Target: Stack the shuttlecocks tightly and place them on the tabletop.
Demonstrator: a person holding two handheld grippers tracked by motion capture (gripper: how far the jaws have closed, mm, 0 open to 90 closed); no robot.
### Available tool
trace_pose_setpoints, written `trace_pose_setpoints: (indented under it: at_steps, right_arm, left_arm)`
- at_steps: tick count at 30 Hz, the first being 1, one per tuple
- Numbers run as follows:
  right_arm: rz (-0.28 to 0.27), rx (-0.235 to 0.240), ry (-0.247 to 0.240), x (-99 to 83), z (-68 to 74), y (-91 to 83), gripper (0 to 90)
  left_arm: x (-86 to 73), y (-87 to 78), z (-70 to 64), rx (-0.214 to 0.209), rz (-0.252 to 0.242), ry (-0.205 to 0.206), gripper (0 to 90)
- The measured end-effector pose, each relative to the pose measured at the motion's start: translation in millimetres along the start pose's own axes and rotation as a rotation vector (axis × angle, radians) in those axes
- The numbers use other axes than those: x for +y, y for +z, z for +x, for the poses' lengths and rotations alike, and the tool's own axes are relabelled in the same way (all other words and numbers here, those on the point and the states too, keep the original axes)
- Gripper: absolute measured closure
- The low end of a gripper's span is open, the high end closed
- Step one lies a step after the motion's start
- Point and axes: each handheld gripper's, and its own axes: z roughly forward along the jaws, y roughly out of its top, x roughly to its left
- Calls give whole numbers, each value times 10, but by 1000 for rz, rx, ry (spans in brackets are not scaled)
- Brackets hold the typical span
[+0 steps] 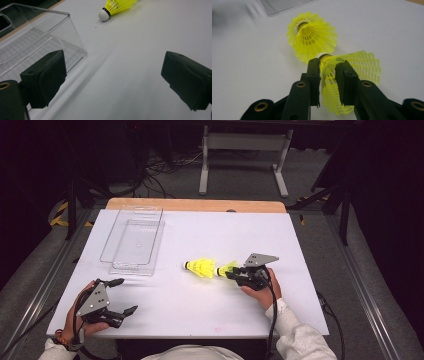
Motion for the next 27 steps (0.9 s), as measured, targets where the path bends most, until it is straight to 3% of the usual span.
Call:
trace_pose_setpoints:
  at_steps: [10, 15, 19, 27]
  right_arm:
    - [72, -16, -16, -102, -15, -2, 674]
    - [93, -20, -27, -109, -16, 1, 747]
    - [100, -28, -54, -107, 9, -11, 884]
    - [81, -38, -81, -81, 61, -20, 900]
  left_arm:
    - [1, 0, -1, 0, -1, -1, 70]
    - [2, -2, 0, 1, -1, 0, 70]
    - [1, -9, 1, 2, -3, -1, 70]
    - [5, -17, 1, 3, -4, 6, 70]
